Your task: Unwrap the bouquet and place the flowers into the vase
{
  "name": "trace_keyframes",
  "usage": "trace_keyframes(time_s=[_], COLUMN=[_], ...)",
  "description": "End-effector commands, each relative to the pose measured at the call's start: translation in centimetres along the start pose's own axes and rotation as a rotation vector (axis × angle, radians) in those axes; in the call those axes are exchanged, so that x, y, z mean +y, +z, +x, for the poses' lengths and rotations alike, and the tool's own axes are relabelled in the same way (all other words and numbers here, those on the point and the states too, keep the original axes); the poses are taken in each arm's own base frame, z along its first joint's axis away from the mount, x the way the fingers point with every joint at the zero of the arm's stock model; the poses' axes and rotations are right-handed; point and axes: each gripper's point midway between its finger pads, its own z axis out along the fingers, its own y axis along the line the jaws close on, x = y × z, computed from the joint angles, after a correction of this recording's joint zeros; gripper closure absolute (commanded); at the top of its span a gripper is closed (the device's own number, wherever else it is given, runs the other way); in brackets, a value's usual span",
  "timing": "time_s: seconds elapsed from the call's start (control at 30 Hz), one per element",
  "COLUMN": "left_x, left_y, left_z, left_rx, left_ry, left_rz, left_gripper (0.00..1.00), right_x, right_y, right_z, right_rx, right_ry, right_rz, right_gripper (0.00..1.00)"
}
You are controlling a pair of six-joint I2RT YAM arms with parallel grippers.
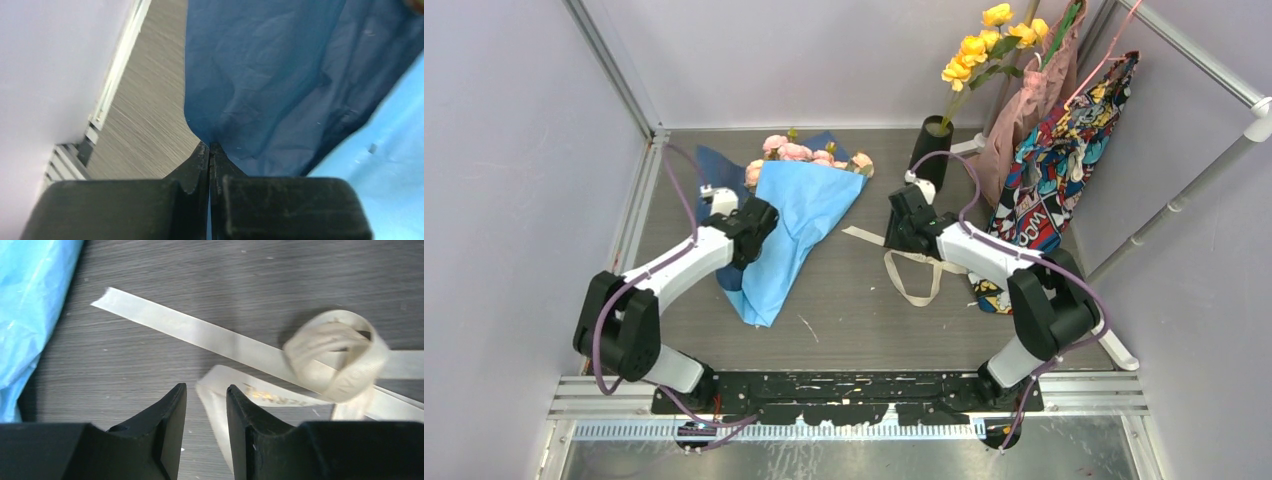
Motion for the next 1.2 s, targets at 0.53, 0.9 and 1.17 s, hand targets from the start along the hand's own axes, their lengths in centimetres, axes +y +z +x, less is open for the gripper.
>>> trace_keyframes(time_s=[0.53, 0.9, 1.17], left_x=[-0.7, -10.3, -8.6], left_y=[-1.1, -5.9, -1.7], left_z=[-1.2, -2.1, -1.6], left_rx=[0.005, 0.157, 0.153], left_ry=[-0.69, -0.437, -0.446], left_rz=[0.507, 1.041, 0.791], left_gripper=[0.09, 0.23, 0.21], right_x=[6.4, 5.9, 4.6], right_y=[-0.7, -0.4, -0.9], right_z=[-1.8, -1.2, -0.7], right_rx=[-0.028, -0.017, -0.028], right_ry=[-0.068, -0.08, -0.096], right_rz=[-0.152, -0.132, -0.098], right_gripper=[0.58, 0.58, 0.58])
